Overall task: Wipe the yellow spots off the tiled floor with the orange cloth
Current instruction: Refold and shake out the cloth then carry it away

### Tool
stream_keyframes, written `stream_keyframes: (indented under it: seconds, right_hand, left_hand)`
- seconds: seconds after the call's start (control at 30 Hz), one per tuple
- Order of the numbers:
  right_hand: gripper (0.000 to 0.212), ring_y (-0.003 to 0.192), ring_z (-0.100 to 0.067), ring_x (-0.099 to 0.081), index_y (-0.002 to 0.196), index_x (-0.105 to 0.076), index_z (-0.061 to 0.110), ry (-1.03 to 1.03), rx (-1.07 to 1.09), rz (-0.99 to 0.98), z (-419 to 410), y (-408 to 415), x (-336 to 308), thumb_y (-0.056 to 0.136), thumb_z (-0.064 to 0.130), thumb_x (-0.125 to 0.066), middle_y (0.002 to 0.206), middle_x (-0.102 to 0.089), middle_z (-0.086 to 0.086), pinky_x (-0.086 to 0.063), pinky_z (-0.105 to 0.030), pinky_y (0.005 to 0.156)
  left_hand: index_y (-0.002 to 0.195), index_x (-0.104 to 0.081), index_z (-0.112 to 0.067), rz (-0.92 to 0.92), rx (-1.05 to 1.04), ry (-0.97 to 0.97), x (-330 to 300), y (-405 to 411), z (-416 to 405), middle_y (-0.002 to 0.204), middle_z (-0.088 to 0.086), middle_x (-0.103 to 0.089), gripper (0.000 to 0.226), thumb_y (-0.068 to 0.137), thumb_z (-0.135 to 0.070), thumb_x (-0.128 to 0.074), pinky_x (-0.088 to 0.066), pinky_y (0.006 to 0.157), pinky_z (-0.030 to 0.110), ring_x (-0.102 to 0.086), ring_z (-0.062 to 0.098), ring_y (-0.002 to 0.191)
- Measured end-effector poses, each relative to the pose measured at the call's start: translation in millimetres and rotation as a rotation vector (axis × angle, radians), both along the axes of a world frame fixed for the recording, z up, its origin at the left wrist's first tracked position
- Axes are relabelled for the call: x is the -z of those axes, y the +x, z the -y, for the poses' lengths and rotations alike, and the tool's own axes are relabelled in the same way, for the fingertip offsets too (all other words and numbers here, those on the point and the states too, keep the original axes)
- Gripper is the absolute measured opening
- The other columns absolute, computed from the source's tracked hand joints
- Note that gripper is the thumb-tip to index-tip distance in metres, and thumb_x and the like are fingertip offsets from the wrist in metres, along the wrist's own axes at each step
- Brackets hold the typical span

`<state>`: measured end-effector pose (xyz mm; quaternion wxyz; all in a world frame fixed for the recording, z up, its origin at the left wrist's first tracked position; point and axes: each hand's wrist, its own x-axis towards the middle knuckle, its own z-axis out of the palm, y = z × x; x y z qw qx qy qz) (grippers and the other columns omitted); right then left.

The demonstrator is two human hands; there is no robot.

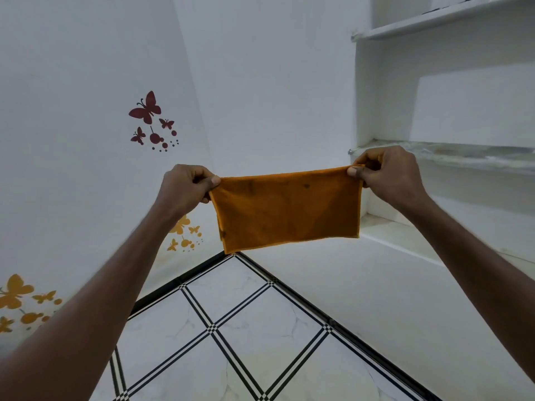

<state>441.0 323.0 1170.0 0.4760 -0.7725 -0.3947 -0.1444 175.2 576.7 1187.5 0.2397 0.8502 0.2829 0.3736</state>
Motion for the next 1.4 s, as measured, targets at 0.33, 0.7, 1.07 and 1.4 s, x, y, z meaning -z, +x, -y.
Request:
stream_keyframes:
  seconds: [0.33, 0.7, 1.07, 1.4]
  right_hand:
    - [0.031, 0.076, -0.020, -0.063, 0.092, -0.057, 0.014, 0.103, -0.250, -0.261, 6, -2, -26, 0.107, 0.039, -0.047, 0.082, -0.059, -0.004, -0.056, -0.033, 0.062]
    - [0.023, 0.086, -0.022, -0.060, 0.104, -0.062, 0.012, 0.021, -0.067, -0.470, -25, -9, 30, 0.100, 0.034, -0.063, 0.108, -0.061, -0.009, -0.046, -0.026, 0.059]
    - [0.053, 0.074, -0.034, -0.078, 0.108, -0.067, 0.001, 0.142, -0.380, -0.820, -30, -56, 16, 0.109, 0.045, -0.038, 0.093, -0.075, -0.020, -0.066, -0.045, 0.071]
    - [0.045, 0.090, -0.027, -0.074, 0.105, -0.071, 0.007, 0.427, -0.180, -0.904, 28, -37, 71, 0.100, 0.049, -0.055, 0.113, -0.074, -0.022, -0.062, -0.039, 0.082]
  left_hand:
    - [0.103, -0.060, -0.018, 0.277, 0.116, -0.322, -24, 18, 17, 0.103, 0.008, -0.062, 0.031, 0.105, -0.042, -0.040, -0.056, 0.082, 0.037, -0.064, 0.021, 0.096]
    - [0.119, -0.063, 0.006, 0.088, 0.041, -0.859, 43, 59, 17, 0.094, 0.015, -0.071, 0.044, 0.084, -0.017, -0.078, -0.062, 0.070, 0.033, -0.072, 0.023, 0.079]
    - [0.097, -0.077, -0.014, -0.039, 0.312, -0.536, 36, 108, 112, 0.093, 0.005, -0.078, 0.036, 0.083, -0.047, -0.075, -0.060, 0.085, 0.036, -0.074, 0.019, 0.090]
    - [0.110, -0.074, -0.019, 0.106, 0.440, -0.509, 11, 73, 149, 0.106, 0.010, -0.074, 0.023, 0.089, -0.028, -0.073, -0.061, 0.085, 0.037, -0.071, 0.023, 0.100]
